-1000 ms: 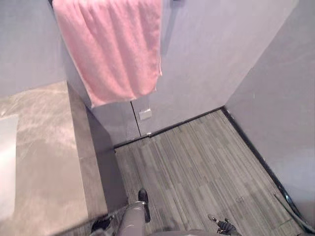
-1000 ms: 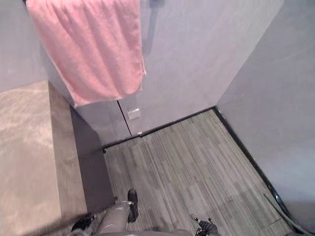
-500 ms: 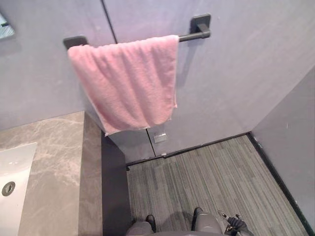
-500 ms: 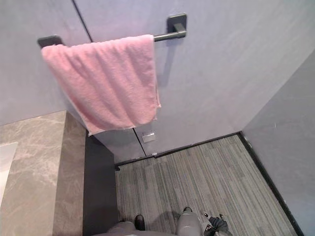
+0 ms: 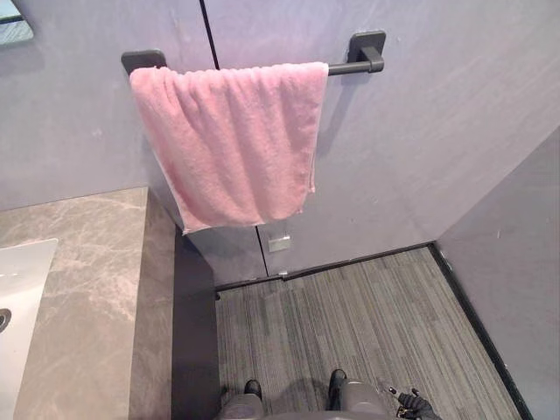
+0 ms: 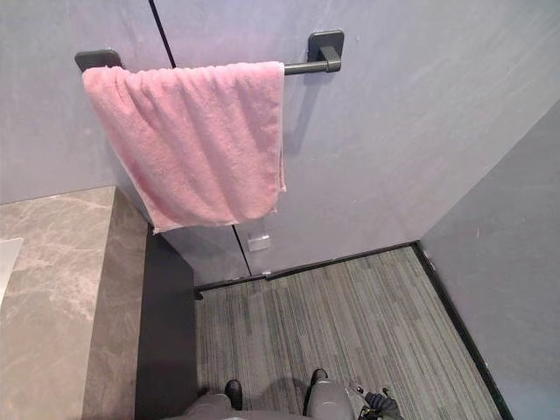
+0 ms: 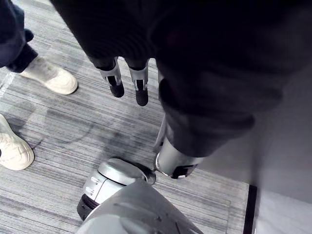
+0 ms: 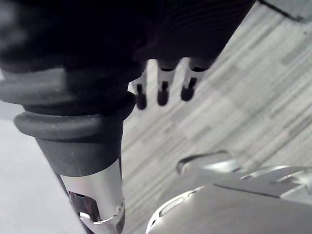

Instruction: Organize washtable

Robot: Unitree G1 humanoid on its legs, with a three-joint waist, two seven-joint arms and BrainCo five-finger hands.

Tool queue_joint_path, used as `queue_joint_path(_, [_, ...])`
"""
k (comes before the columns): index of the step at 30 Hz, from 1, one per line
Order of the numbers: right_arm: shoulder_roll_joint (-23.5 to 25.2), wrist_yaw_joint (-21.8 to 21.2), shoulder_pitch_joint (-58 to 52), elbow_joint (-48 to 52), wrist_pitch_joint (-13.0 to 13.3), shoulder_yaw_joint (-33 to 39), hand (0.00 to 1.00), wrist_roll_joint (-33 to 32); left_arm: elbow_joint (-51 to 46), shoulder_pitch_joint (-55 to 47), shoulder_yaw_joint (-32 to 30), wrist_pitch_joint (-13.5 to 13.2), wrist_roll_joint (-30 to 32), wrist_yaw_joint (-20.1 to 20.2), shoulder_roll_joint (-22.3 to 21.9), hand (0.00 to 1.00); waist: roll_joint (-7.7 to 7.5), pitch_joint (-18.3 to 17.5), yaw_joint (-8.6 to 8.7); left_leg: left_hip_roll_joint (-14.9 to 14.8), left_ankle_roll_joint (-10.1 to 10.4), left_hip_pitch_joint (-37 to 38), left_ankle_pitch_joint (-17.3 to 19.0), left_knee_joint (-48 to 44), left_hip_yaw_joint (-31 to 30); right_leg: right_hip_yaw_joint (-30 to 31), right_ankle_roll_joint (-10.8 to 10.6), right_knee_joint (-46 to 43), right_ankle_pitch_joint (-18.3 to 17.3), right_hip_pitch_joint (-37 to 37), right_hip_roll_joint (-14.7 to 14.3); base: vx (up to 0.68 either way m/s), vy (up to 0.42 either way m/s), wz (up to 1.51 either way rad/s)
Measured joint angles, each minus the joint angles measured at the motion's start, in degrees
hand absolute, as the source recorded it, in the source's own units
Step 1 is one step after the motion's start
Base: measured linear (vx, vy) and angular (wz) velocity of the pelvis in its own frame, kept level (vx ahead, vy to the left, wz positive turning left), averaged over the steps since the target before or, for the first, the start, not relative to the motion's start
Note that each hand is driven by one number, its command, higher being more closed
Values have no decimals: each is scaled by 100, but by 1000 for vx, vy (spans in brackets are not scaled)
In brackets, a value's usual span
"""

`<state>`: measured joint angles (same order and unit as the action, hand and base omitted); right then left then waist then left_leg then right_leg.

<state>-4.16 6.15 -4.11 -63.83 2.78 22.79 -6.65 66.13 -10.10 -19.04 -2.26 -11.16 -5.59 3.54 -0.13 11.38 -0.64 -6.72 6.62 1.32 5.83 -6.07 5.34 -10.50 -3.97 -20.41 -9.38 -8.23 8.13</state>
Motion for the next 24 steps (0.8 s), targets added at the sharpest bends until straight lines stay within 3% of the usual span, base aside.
queue_joint_path(5, [-168, -23, -286, -5, -5, 171, 0, -1, -23, -16, 157, -64, -49, 43, -13, 0, 86, -53, -15, 27, 92, -213, -109, -434, 72, -250, 57, -256, -322, 81, 38, 24, -102, 33])
queue_joint_path(7, [-210, -48, -281, -9, -2, 222, 0, -1, -24, -16, 225, -65, -39, 66, -25, 0, 100, -62, -24, 75, 54, -82, -318, -114, 236, -291, 73, -222, -321, 106, 50, 16, -85, 16])
queue_joint_path(13, [-14, -135, -290, -37, 13, 469, 0, -87, -19, -52, 87, -65, 63, 188, -83, 0, 214, -126, -17, 65, -90, 248, -448, 507, 330, -294, 177, -122, -202, 166, -38, 12, 6, 2])
queue_joint_path(14, [26, -134, -332, -36, 13, 480, 0, -154, -18, -99, 12, -65, 76, 188, -107, 0, 163, -134, -13, 62, -95, 283, -487, 624, 353, -279, 164, -55, -171, 198, -63, -16, 26, -14])
queue_joint_path(16, [116, -129, -391, -31, 14, 569, 0, -230, -19, -115, -71, -64, 113, 194, -115, 0, 197, -201, -14, 58, -105, 365, -539, 759, 392, -250, 145, 63, -109, 248, -100, -16, 19, -8])
queue_joint_path(17, [252, -108, -547, -39, 60, 550, 0, -234, 71, -230, 112, -67, 233, 291, -25, 0, 49, -432, -19, 82, -146, 480, -565, 911, 259, -181, 109, 555, 83, 498, -196, 0, 0, 0])
queue_joint_path(24, [258, -108, -547, -40, 60, 548, 0, -249, 74, -236, 114, -66, 237, 291, -13, 0, 18, -470, -19, 79, -146, 443, -565, 921, 257, -188, 103, 611, 89, 486, -203, 0, 0, 0])
